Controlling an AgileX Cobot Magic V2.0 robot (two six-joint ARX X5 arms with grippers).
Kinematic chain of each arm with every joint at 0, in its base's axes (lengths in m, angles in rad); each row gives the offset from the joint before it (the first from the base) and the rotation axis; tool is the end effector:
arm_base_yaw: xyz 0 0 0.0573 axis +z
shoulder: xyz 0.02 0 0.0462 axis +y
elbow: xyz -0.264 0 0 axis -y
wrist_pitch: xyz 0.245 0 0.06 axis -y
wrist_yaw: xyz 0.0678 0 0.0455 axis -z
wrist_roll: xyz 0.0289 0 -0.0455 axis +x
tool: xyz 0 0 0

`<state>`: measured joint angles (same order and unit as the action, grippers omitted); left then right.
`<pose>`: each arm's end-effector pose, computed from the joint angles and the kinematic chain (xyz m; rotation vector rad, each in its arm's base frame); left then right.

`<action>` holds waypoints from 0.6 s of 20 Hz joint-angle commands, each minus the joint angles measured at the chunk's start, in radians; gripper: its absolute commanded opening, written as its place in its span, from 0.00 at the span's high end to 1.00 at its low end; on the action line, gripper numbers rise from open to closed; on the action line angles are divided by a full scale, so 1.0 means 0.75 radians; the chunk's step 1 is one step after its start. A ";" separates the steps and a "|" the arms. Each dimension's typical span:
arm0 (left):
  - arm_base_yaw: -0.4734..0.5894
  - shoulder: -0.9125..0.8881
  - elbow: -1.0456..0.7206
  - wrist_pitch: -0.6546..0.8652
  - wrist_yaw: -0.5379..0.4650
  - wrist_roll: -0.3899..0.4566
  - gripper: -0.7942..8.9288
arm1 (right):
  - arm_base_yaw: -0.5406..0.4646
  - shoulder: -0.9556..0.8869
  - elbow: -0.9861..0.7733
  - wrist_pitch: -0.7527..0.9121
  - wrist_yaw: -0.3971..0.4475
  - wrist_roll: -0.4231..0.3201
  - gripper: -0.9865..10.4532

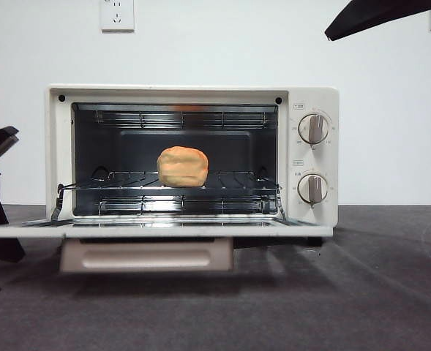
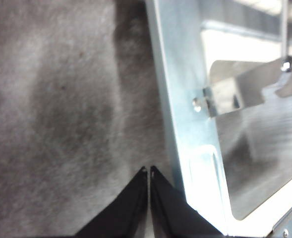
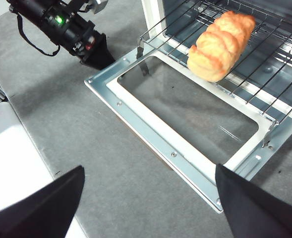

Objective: The left arm flap open the oven, the right arm pick bread and place it into oven, the left arm flap close the oven

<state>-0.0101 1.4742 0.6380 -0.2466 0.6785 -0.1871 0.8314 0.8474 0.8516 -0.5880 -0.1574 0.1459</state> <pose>0.2454 -0.0206 0.1449 -0.5251 1.1028 -0.5226 0.1115 0.1289 0.3093 -0.0705 0.6408 0.9137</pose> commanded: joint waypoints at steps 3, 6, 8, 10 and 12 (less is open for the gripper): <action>0.037 0.012 0.015 0.120 0.203 -0.058 0.90 | 0.014 0.008 0.012 0.014 0.001 0.005 0.55; 0.061 0.007 0.015 0.183 0.241 -0.094 0.90 | 0.014 0.008 0.012 0.014 0.001 0.011 0.55; 0.074 0.002 0.015 0.249 0.252 -0.138 0.90 | 0.014 0.008 0.012 0.014 0.001 0.015 0.55; 0.084 -0.008 0.015 0.329 0.260 -0.190 0.90 | 0.014 0.008 0.012 0.013 0.001 0.019 0.55; 0.094 -0.024 0.015 0.406 0.260 -0.233 0.90 | 0.014 0.008 0.012 0.013 0.001 0.033 0.55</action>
<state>0.0612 1.4593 0.6365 0.0326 0.8459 -0.3382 0.8314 0.8474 0.8516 -0.5880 -0.1574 0.1577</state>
